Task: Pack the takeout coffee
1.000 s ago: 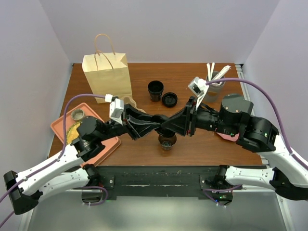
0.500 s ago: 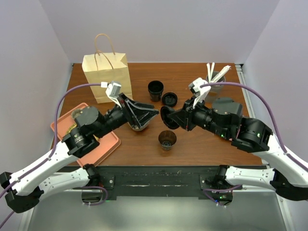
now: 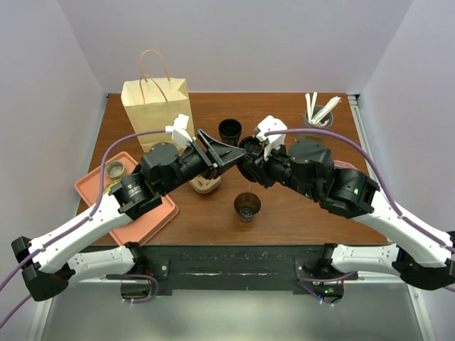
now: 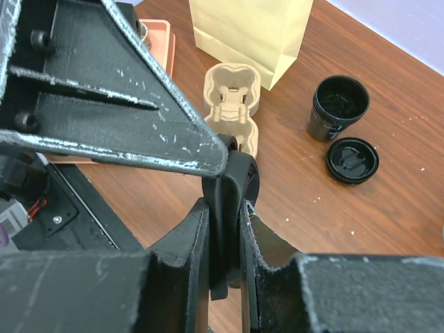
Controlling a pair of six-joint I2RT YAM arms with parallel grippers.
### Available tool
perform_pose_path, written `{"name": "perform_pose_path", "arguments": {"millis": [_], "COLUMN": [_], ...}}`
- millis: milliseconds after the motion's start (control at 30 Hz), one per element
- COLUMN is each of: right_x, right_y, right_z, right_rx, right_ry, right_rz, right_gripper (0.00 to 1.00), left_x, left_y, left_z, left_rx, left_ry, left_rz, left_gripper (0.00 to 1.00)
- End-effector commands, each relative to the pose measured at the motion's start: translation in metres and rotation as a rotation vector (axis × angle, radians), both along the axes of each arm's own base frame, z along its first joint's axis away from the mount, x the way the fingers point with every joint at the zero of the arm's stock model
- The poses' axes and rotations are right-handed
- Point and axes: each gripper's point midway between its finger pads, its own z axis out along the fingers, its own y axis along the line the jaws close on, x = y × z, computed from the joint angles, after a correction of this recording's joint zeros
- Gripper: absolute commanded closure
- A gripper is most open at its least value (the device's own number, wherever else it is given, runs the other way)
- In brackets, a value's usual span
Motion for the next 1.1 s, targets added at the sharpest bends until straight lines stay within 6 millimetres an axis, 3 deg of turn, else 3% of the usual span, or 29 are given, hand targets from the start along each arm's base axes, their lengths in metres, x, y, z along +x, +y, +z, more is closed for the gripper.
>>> {"name": "perform_pose_path", "arguments": {"millis": [0,300,533,633,667,733,767,800,867,900,933,967,1067], "right_x": [0.005,-0.001,-0.002,-0.005,-0.006,-0.012,-0.018,-0.022,-0.034,-0.037,-0.043,-0.046,-0.053], "right_y": [0.001,0.006,0.003,0.0,-0.001,-0.005,-0.005,-0.008,-0.012,-0.016,-0.021,-0.026,-0.036], "right_z": [0.015,0.006,0.002,0.005,0.004,0.01,0.014,0.021,0.031,0.037,0.048,0.056,0.077], "right_rx": [0.032,0.015,0.005,0.01,0.007,0.032,0.052,0.08,0.145,0.173,0.228,0.263,0.381], "right_ry": [-0.057,-0.053,-0.053,-0.056,-0.052,-0.04,-0.031,-0.026,0.013,0.017,0.022,0.019,0.005], "right_rz": [-0.006,0.037,0.031,0.04,0.045,0.052,0.075,0.083,0.102,0.1,0.097,0.096,0.091], "right_gripper": [1.0,0.99,0.96,0.89,0.79,0.7,0.6,0.55,0.45,0.43,0.41,0.39,0.36], "left_x": [0.0,0.006,0.005,0.003,0.0,-0.003,-0.012,-0.014,-0.031,-0.035,-0.045,-0.057,-0.087], "left_y": [0.009,-0.002,-0.012,-0.01,-0.008,-0.007,-0.004,-0.003,0.005,0.007,0.014,0.013,0.02], "left_z": [0.035,0.018,0.022,0.018,0.022,0.017,0.028,0.019,0.032,0.021,0.026,0.016,0.016], "left_rx": [-0.112,-0.067,-0.036,-0.031,-0.036,-0.025,-0.039,-0.019,-0.038,-0.026,-0.047,-0.054,-0.129], "left_ry": [0.013,0.02,-0.027,-0.032,-0.063,-0.102,-0.175,-0.198,-0.322,-0.347,-0.395,-0.405,-0.454], "left_rz": [0.041,0.026,-0.02,-0.027,-0.031,-0.048,-0.081,-0.096,-0.153,-0.181,-0.212,-0.287,-0.421], "left_gripper": [0.42,0.47,0.7,0.84,0.87,0.9,0.91,0.91,0.91,0.91,0.91,0.91,0.93]}}
